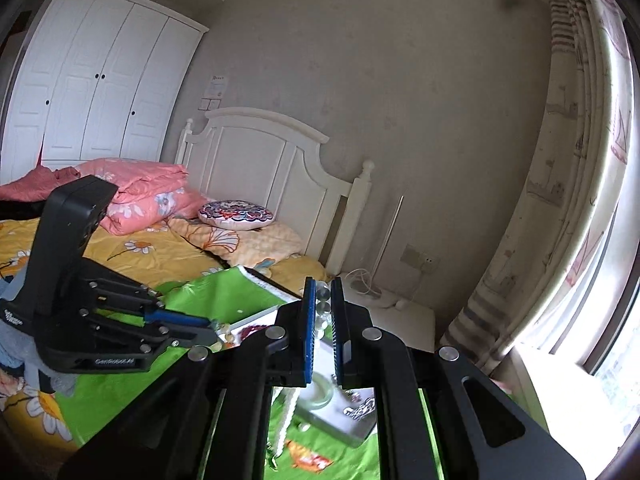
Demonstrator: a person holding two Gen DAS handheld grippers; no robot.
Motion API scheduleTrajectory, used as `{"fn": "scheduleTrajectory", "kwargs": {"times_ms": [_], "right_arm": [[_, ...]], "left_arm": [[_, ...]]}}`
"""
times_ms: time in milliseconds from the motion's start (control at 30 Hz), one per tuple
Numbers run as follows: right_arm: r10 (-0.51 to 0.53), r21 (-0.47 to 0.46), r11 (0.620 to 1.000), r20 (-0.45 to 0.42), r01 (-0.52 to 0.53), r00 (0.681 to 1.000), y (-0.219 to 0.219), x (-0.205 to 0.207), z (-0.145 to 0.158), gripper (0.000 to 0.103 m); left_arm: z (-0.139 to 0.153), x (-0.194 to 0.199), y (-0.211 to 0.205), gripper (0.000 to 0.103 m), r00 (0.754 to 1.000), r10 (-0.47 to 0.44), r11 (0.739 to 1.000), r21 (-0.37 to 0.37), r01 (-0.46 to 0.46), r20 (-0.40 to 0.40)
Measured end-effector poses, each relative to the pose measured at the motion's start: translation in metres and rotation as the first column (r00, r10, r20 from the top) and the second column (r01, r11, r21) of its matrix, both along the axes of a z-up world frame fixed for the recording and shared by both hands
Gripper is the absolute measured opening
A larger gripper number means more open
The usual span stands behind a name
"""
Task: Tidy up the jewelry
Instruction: 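Lower the bead bracelet into the tray with the left gripper while the right gripper drops the pearl necklace there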
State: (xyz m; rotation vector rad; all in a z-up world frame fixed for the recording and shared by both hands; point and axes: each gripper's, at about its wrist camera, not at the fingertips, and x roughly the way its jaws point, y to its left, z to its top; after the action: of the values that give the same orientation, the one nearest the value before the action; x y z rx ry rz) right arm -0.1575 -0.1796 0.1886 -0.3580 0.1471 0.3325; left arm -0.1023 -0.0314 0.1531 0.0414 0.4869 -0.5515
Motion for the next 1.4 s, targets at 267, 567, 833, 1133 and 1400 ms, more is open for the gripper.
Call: {"fn": "scheduleTrajectory", "kwargs": {"times_ms": [267,567,833,1133,1400], "right_arm": [[-0.018,-0.025,1.0,0.004,0.018,1.0,0.007,0.035,0.011,0.008],[-0.033,-0.027,0.999,-0.004,0.033,0.999,0.032,0.103,0.024,0.008],[-0.035,0.037,0.999,-0.038,0.037,0.999,0.056,0.18,0.025,0.008],[-0.068,0.011,0.998,-0.095,0.069,0.993,0.041,0.217,-0.032,0.008],[-0.139,-0.012,0.99,-0.333,0.144,0.933,-0.023,0.24,-0.131,0.008]], "left_arm": [[-0.002,0.023,-0.002,0.009,1.0,0.011,1.0,0.008,-0.011,-0.022],[-0.021,0.077,0.008,0.009,0.993,0.087,0.996,-0.009,-0.088,-0.081],[-0.044,0.132,0.019,0.009,0.972,0.191,0.979,-0.044,-0.199,-0.136],[-0.089,0.163,-0.004,0.009,0.969,0.16,0.986,-0.007,-0.165,-0.19],[-0.121,0.178,-0.036,0.009,0.967,0.109,0.993,0.061,-0.097,-0.232]]}}
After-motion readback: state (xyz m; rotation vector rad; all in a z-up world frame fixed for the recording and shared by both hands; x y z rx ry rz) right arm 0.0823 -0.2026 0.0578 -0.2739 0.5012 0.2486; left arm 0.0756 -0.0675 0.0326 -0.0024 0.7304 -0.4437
